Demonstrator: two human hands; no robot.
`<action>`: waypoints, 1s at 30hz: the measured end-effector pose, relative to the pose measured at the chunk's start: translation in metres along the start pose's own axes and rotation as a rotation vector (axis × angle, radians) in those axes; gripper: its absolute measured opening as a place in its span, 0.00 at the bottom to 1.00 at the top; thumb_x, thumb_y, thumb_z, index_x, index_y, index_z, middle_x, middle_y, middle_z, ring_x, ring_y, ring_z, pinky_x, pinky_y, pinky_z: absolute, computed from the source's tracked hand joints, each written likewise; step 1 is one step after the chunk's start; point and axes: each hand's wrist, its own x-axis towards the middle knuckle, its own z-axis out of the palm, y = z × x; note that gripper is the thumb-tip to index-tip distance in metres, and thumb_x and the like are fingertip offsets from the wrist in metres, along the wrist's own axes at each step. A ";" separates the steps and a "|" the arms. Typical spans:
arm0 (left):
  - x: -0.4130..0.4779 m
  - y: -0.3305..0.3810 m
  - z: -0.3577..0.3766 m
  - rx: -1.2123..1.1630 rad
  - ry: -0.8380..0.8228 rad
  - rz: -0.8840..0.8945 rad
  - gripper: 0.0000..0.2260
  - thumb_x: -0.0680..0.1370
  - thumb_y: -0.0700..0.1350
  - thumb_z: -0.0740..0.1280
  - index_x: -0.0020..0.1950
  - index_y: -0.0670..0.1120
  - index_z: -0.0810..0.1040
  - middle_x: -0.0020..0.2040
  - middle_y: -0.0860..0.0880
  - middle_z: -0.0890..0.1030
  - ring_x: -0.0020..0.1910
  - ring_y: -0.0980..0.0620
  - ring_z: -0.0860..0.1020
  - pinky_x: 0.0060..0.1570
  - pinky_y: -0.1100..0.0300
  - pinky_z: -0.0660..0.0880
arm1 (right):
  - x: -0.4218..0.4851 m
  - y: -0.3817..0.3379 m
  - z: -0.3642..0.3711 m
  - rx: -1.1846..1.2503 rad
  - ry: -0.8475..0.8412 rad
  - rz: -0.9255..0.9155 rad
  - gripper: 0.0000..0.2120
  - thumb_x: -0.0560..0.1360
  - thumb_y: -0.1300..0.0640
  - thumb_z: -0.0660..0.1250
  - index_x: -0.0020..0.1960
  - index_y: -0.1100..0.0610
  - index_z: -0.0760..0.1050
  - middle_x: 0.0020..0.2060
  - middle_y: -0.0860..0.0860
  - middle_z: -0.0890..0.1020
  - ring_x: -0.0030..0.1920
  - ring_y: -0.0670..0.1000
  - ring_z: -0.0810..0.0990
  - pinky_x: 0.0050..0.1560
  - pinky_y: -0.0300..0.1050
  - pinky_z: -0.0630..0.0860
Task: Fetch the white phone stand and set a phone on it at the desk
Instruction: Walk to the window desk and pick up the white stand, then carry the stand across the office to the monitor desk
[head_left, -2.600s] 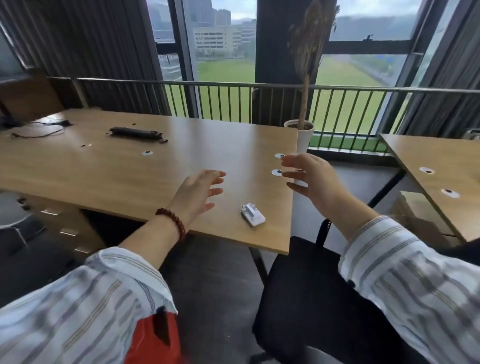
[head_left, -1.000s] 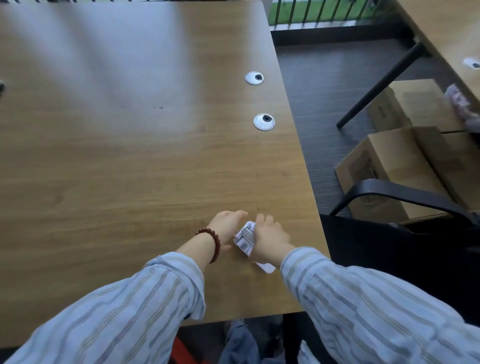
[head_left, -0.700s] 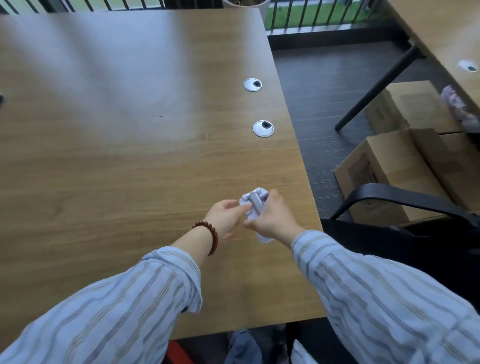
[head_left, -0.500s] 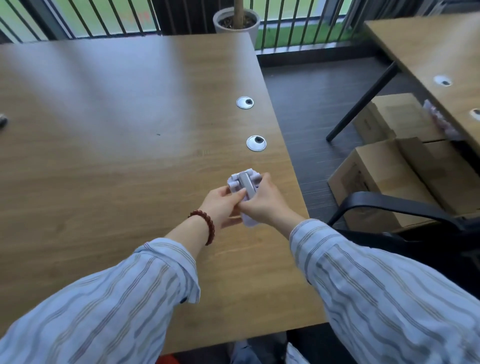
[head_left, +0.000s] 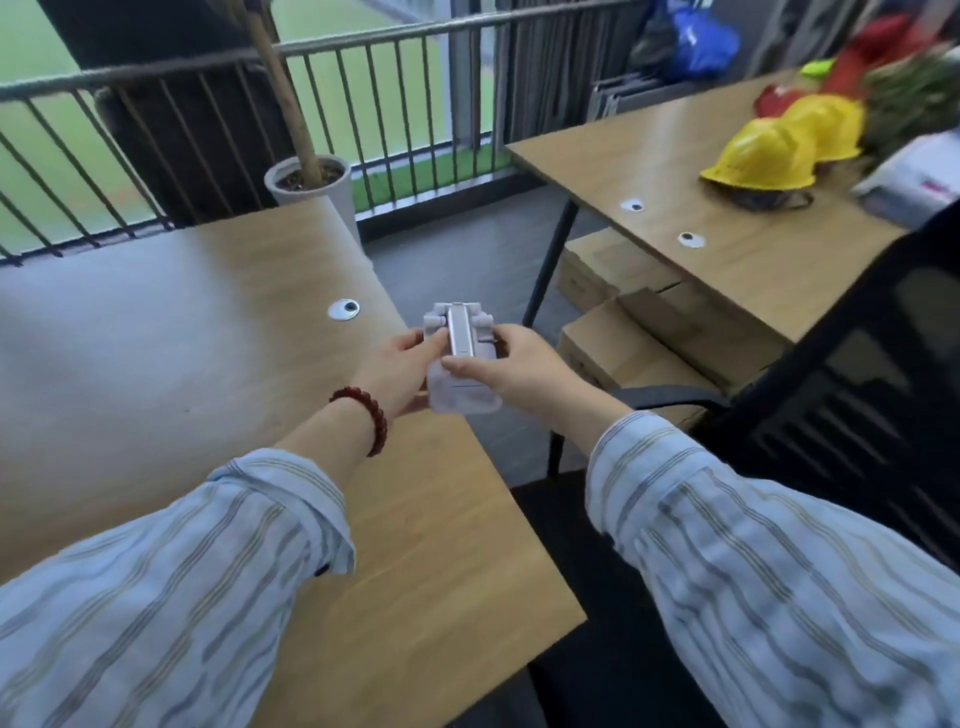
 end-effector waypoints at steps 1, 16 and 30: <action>-0.002 0.010 0.021 0.021 -0.023 0.023 0.10 0.79 0.49 0.63 0.55 0.47 0.80 0.46 0.48 0.82 0.42 0.50 0.80 0.39 0.59 0.80 | -0.011 0.000 -0.020 0.004 0.050 0.003 0.22 0.69 0.48 0.73 0.60 0.55 0.73 0.43 0.44 0.78 0.42 0.42 0.77 0.40 0.35 0.73; -0.244 0.075 0.463 0.139 -0.867 0.241 0.10 0.79 0.48 0.63 0.52 0.45 0.81 0.49 0.42 0.84 0.42 0.47 0.82 0.42 0.55 0.80 | -0.400 0.094 -0.347 0.176 0.929 0.155 0.24 0.69 0.45 0.71 0.60 0.58 0.75 0.51 0.52 0.83 0.49 0.51 0.83 0.50 0.46 0.80; -0.616 0.022 0.777 0.271 -1.544 0.292 0.16 0.77 0.51 0.66 0.60 0.44 0.79 0.51 0.45 0.83 0.38 0.52 0.81 0.31 0.62 0.79 | -0.842 0.167 -0.466 0.080 1.648 0.396 0.10 0.77 0.51 0.63 0.53 0.55 0.77 0.39 0.49 0.80 0.37 0.46 0.80 0.30 0.36 0.79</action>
